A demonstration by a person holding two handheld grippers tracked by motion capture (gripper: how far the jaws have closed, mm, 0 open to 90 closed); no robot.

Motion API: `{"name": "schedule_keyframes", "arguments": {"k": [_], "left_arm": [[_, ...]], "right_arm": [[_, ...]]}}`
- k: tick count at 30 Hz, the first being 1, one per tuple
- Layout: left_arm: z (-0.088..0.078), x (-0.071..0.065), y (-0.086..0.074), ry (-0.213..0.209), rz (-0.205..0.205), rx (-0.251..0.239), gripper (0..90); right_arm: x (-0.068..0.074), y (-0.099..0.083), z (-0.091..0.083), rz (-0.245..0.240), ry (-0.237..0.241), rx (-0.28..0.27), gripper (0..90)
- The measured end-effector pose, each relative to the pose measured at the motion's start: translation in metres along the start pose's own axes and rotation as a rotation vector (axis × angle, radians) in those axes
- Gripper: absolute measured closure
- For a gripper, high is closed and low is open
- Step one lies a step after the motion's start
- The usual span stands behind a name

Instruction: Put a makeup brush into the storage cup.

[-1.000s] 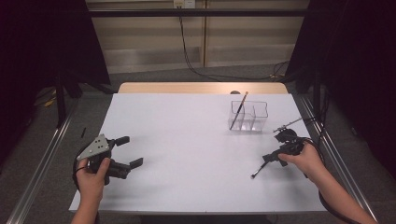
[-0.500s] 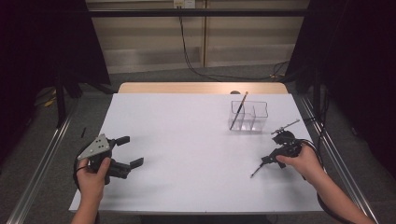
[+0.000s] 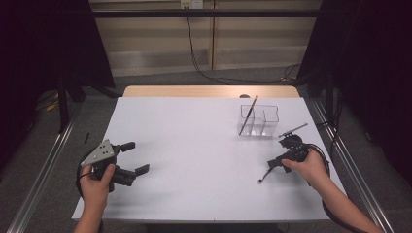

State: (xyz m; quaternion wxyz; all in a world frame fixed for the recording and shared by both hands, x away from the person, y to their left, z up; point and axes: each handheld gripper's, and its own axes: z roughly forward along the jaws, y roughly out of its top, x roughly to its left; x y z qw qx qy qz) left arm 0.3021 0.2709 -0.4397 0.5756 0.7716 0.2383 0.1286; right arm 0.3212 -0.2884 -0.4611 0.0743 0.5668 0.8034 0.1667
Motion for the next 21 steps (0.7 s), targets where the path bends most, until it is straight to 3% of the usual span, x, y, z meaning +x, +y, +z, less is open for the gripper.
{"name": "schedule_keyframes", "arguments": {"k": [3,5,8,10,16,21], "left_arm": [[0.0003,-0.0002,0.0003,-0.001,0.002,0.0,0.1],[0.0008,-0.0007,0.0006,-0.003,0.003,0.001,0.1],[0.0011,-0.0004,0.0005,-0.003,0.004,0.004,0.1],[0.0013,0.0,0.0003,-0.003,0.004,0.005,0.0],[0.0012,-0.0001,0.0005,-0.004,0.005,0.002,0.1],[0.0009,0.0002,0.0003,-0.003,0.005,0.003,0.0]], "right_arm": [[0.0007,-0.0002,-0.0013,-0.042,-0.039,0.004,23.2],[-0.0001,-0.0001,-0.0021,-0.057,-0.04,0.004,27.4],[-0.0004,0.0004,-0.006,-0.07,-0.026,0.0,48.0],[0.0,0.0008,-0.007,-0.096,-0.019,0.005,55.8],[0.0012,0.0041,-0.0091,-0.136,0.017,0.042,75.4],[0.0032,0.0076,-0.0083,-0.173,0.026,0.056,83.2]]}}
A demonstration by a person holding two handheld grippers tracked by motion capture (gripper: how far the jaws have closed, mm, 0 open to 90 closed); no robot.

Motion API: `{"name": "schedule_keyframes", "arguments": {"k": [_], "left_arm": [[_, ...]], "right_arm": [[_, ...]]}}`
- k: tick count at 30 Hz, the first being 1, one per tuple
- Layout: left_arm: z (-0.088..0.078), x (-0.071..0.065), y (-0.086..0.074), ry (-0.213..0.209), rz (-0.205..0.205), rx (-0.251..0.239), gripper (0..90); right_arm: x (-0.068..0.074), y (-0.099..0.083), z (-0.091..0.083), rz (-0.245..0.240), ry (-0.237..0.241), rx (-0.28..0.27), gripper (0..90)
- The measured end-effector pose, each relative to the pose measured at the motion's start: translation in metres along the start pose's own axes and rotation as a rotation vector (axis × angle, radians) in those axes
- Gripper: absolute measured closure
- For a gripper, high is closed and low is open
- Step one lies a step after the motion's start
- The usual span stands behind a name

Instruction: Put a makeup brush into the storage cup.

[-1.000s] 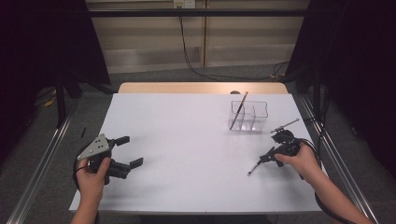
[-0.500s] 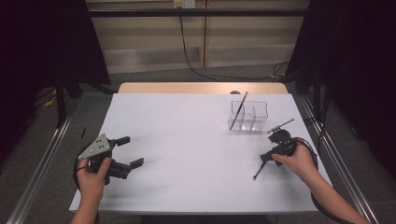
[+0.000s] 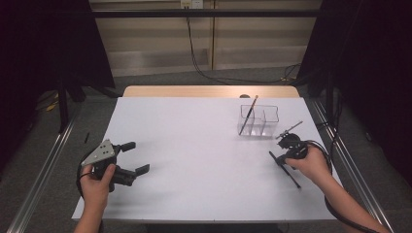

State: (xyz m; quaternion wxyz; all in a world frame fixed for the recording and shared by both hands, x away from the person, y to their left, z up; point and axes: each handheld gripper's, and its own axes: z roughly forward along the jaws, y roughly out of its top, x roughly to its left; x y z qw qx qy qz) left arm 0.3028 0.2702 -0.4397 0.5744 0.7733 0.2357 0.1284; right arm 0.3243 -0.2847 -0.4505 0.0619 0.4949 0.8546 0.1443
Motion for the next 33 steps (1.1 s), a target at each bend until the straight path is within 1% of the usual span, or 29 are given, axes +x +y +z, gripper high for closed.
{"name": "schedule_keyframes", "arguments": {"k": [2,3,5,7,9,10,12,13,17,21,24,30,33], "left_arm": [[0.0,0.0,0.0,-0.001,0.002,0.0,0.1],[0.0,0.0,0.0,-0.001,0.001,0.0,0.1],[0.0,0.0,0.0,-0.001,0.0,0.0,0.1],[0.0,0.0,0.0,-0.002,0.001,-0.001,0.1],[-0.001,0.0,0.0,-0.001,0.002,-0.001,0.1],[-0.001,0.0,0.0,0.0,0.002,0.0,0.1],[-0.001,0.0,0.0,-0.002,-0.002,-0.001,0.1],[-0.001,0.0,0.0,-0.001,-0.002,0.0,0.1],[0.0,0.001,-0.001,-0.004,-0.003,0.0,0.0],[-0.001,0.0,-0.001,-0.005,-0.005,-0.004,0.1],[-0.001,0.001,-0.001,-0.002,-0.006,-0.002,0.1],[0.0,0.0,0.0,-0.003,-0.001,0.002,0.1],[0.0,0.0,0.0,-0.004,0.001,-0.001,0.1]], "right_arm": [[0.002,0.003,0.0,-0.006,0.008,0.01,84.1],[0.003,0.004,0.001,-0.024,0.01,0.015,84.2],[0.007,0.008,0.001,-0.046,0.002,0.022,84.2],[0.01,0.011,0.002,-0.06,0.018,0.024,84.2],[0.013,0.014,0.004,-0.081,0.019,0.021,84.2],[0.014,0.016,0.004,-0.074,0.023,0.027,84.2],[0.016,0.02,0.005,-0.089,0.035,0.019,84.2],[0.017,0.022,0.005,-0.088,0.043,0.015,84.2],[0.02,0.03,0.007,-0.113,0.048,-0.01,84.2],[0.023,0.032,0.01,-0.107,0.059,0.005,83.1],[0.021,0.03,0.01,-0.096,0.072,0.018,77.7],[0.017,0.018,0.004,-0.091,0.076,0.024,77.0],[0.015,0.011,0.001,-0.08,0.08,0.023,76.7]]}}
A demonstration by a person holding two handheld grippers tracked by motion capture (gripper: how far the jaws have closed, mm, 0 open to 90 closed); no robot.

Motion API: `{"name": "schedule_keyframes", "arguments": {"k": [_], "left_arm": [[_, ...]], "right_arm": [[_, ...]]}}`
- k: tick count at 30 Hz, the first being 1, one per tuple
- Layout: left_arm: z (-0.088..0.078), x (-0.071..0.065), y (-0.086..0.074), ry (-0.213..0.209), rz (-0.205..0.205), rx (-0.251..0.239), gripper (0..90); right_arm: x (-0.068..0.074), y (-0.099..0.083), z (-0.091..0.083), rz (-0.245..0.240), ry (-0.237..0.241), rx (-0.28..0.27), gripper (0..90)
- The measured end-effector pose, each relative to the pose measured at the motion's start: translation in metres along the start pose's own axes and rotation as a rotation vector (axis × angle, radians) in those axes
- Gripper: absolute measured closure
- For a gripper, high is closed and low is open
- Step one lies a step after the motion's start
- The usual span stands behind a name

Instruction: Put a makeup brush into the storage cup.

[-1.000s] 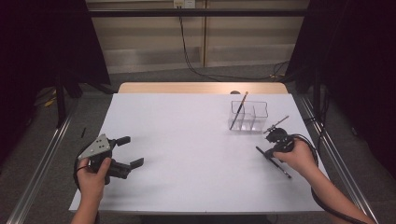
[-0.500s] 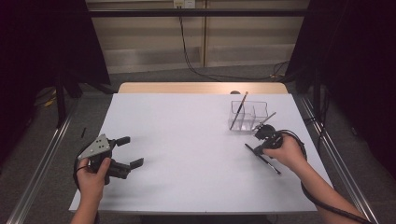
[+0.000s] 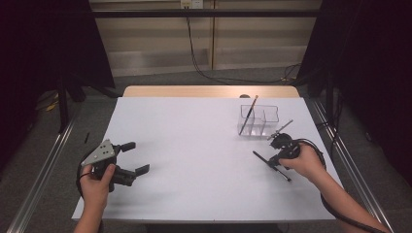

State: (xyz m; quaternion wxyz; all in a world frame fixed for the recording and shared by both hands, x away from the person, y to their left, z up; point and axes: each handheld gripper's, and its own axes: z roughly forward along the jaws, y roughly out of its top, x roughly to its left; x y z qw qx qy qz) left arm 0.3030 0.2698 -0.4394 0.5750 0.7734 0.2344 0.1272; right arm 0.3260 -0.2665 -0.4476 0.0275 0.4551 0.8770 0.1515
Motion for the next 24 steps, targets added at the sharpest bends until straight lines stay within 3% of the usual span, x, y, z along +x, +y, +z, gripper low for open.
{"name": "schedule_keyframes", "arguments": {"k": [11,17,24], "left_arm": [[0.013,0.003,0.005,-0.031,0.014,0.002,0.1],[0.018,0.003,0.007,-0.046,0.012,0.002,0.1],[0.017,0.002,0.006,-0.04,0.015,0.004,0.1]], "right_arm": [[0.001,-0.028,-0.008,0.017,-0.009,0.023,76.4],[0.002,-0.031,-0.009,0.017,-0.034,0.031,79.2],[0.007,-0.025,-0.007,-0.05,-0.068,0.068,80.8]]}}
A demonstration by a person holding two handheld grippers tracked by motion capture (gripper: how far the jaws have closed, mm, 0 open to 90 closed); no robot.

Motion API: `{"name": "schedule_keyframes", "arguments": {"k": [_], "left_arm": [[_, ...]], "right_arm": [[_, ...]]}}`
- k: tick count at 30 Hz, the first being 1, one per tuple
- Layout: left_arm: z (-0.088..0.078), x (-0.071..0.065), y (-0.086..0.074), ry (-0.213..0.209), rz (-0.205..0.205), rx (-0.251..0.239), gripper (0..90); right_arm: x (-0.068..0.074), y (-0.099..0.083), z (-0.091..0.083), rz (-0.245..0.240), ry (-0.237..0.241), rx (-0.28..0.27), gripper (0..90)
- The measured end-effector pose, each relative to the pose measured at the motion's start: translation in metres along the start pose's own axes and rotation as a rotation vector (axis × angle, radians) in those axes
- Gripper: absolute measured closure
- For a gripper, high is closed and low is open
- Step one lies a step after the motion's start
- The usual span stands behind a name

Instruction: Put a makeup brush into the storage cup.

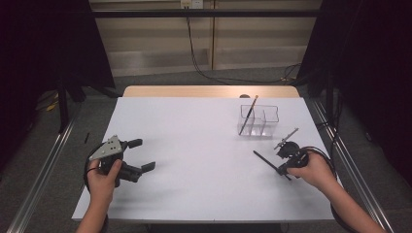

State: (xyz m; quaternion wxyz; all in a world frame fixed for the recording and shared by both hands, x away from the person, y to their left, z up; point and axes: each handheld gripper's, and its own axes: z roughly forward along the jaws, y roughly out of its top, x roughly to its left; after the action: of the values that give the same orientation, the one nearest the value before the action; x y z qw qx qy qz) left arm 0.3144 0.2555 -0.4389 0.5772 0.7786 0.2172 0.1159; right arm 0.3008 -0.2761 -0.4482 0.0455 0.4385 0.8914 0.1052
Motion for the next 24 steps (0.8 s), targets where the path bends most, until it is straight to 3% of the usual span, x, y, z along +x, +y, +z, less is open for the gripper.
{"name": "schedule_keyframes", "arguments": {"k": [6,10,12,14,17,24], "left_arm": [[-0.002,-0.001,-0.001,0.0,-0.002,0.002,0.1],[-0.003,-0.001,-0.002,0.008,-0.008,0.006,0.1],[-0.003,-0.001,-0.003,0.003,-0.011,0.006,0.1],[-0.004,-0.001,-0.003,0.008,-0.011,0.01,0.1],[-0.004,-0.001,-0.003,0.011,-0.016,0.011,0.1],[-0.005,-0.003,-0.003,0.005,-0.019,0.014,0.1]], "right_arm": [[-0.003,0.002,0.0,0.044,0.016,0.02,81.3],[-0.003,0.004,0.0,0.025,0.022,0.02,84.3],[-0.005,0.004,0.0,0.031,0.035,0.021,84.4],[-0.006,0.006,-0.002,0.063,0.083,-0.001,84.4],[-0.003,0.013,-0.007,0.05,0.082,-0.024,84.4],[0.007,0.033,-0.019,-0.039,0.11,-0.081,84.4]]}}
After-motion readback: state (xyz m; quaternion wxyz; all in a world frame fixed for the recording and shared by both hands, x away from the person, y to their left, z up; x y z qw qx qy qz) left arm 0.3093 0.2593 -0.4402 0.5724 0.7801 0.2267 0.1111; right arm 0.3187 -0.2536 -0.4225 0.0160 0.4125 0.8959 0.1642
